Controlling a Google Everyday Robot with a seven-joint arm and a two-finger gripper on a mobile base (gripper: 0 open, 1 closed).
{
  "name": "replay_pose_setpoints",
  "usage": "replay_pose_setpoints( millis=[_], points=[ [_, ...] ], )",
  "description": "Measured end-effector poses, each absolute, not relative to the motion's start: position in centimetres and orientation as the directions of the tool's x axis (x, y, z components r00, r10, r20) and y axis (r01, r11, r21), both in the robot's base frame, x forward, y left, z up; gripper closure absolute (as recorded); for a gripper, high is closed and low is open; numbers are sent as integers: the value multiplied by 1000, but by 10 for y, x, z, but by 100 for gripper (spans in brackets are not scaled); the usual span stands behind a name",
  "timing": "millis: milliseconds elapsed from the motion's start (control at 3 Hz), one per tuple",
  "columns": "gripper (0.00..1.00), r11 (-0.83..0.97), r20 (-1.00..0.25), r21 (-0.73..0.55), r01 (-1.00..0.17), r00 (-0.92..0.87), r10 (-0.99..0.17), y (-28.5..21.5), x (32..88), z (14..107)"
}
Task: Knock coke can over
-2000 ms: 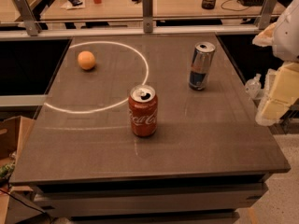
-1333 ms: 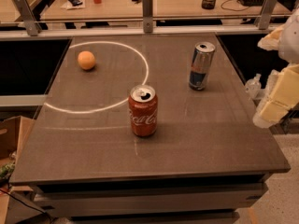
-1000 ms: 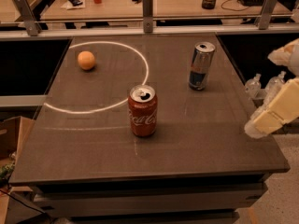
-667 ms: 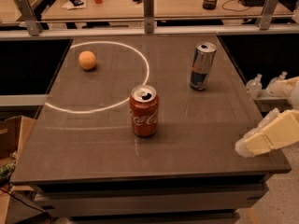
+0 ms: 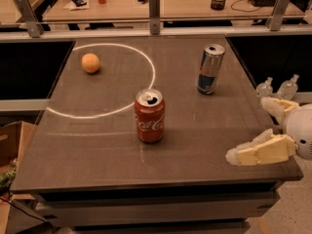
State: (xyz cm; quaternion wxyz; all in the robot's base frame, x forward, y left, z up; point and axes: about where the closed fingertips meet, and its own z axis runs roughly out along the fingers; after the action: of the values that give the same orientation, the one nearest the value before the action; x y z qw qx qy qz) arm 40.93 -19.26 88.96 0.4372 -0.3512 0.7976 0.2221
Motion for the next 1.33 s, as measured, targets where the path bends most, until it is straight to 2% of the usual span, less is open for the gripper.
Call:
replay_pose_setpoints(
  millis=[333, 1333],
  points=[
    [0, 564, -944, 24, -825, -205, -259, -163, 416, 919],
    [0, 529, -955, -26, -848, -135, -264, -137, 407, 921]
  ],
)
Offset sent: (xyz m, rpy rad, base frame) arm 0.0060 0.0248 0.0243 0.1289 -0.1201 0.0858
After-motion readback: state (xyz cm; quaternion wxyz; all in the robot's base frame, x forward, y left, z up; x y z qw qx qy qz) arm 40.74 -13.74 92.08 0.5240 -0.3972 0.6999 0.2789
